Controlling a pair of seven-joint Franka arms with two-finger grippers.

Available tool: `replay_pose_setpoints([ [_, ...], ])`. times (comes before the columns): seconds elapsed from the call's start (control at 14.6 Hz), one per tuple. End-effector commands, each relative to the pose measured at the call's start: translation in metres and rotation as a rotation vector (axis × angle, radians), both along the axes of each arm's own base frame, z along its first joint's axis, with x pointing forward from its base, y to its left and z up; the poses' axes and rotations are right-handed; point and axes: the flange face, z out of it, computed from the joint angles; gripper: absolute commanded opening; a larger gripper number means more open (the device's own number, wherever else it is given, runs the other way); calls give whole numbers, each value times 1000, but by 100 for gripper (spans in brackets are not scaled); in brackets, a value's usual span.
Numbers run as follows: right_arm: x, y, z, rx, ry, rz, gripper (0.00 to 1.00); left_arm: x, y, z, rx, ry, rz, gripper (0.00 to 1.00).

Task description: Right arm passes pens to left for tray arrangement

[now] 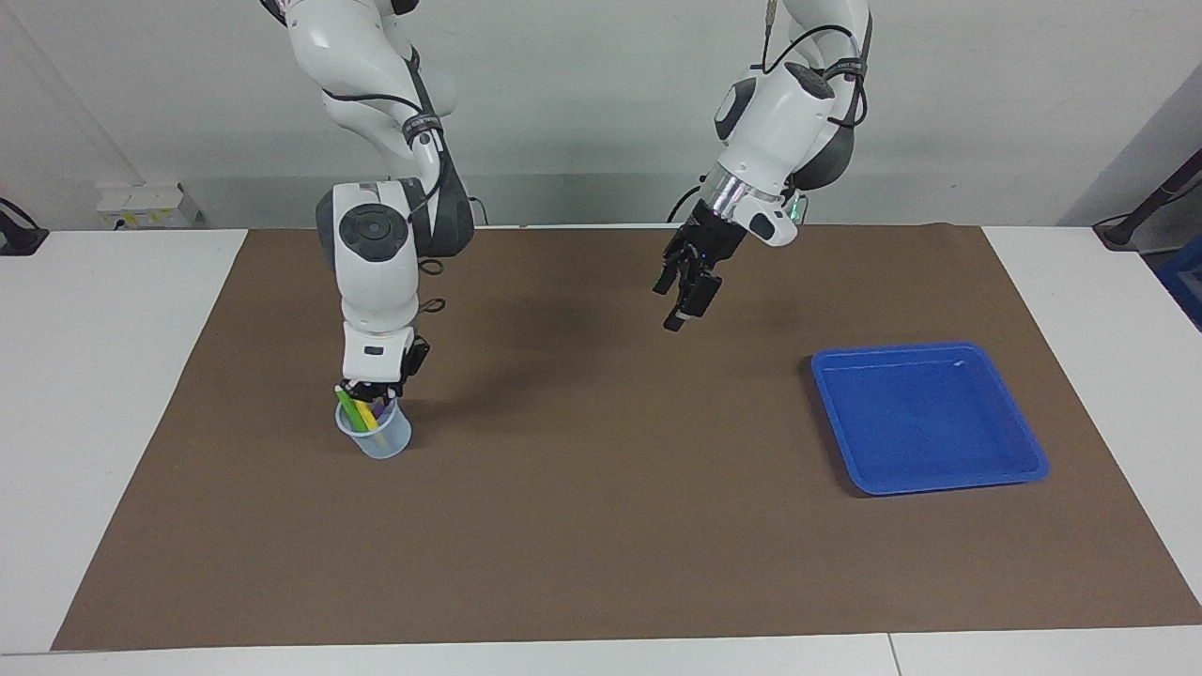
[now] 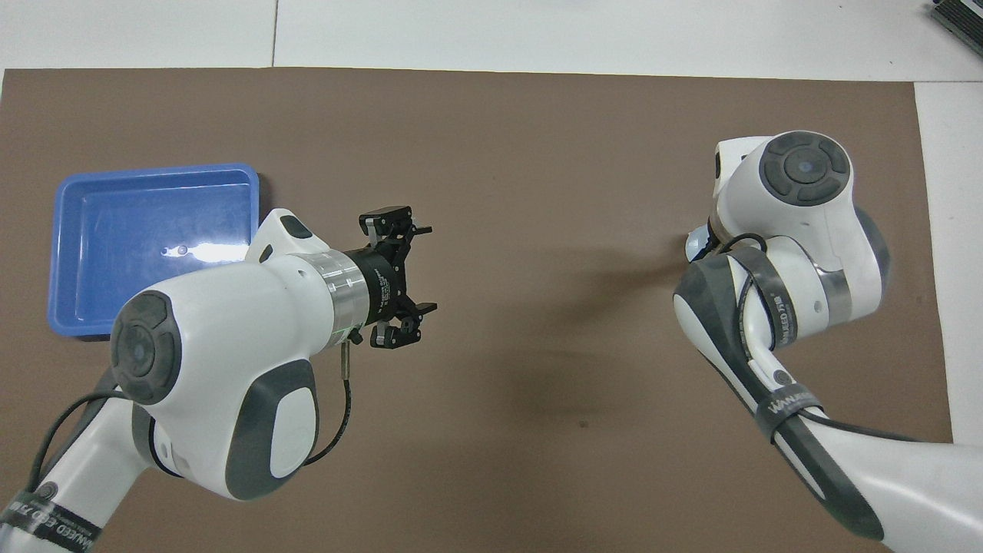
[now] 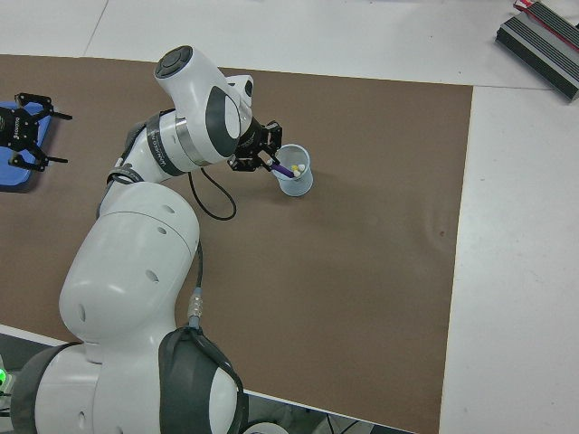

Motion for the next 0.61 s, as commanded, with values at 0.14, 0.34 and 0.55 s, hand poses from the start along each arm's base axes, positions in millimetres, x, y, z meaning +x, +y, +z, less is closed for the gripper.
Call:
replay_pose_setpoints([
  [0.14,0,-2,0,-13,5,13,11,-2,1,-2,-18,-2,15,100],
  [0.34,-2,-4,12,-10,14,0,11,-1,0,1,-24,-7,19,100],
  [0.55,-6,-12,49,8,0,-35,10,0,-3,1,-49,-7,69,100],
])
